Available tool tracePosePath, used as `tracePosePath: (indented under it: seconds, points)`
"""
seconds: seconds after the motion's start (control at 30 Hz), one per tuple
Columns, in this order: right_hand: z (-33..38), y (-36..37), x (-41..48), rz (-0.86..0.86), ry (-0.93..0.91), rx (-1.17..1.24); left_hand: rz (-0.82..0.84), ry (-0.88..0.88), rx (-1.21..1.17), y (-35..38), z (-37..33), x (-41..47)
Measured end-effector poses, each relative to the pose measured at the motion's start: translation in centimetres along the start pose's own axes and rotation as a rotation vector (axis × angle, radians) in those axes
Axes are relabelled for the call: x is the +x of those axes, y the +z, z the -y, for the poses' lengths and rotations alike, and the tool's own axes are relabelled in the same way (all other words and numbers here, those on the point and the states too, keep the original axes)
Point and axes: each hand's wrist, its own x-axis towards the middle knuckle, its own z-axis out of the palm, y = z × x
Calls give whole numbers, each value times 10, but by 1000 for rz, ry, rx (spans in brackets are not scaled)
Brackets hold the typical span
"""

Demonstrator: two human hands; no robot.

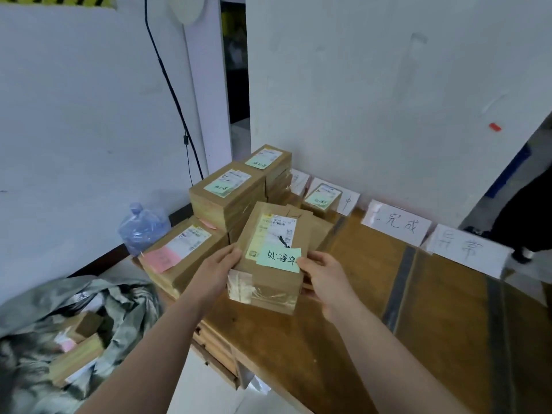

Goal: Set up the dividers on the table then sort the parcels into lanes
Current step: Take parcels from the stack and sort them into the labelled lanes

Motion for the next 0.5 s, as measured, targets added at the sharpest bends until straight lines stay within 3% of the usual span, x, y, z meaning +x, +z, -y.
tracePosePath:
  seconds: [0.33, 0.5]
  points:
    - [-39, 81, 42, -246, 152, 86, 311, -50, 201, -60, 27, 82]
    - [-53, 100, 49, -376, 184, 123, 436, -159, 193, -60, 46, 104]
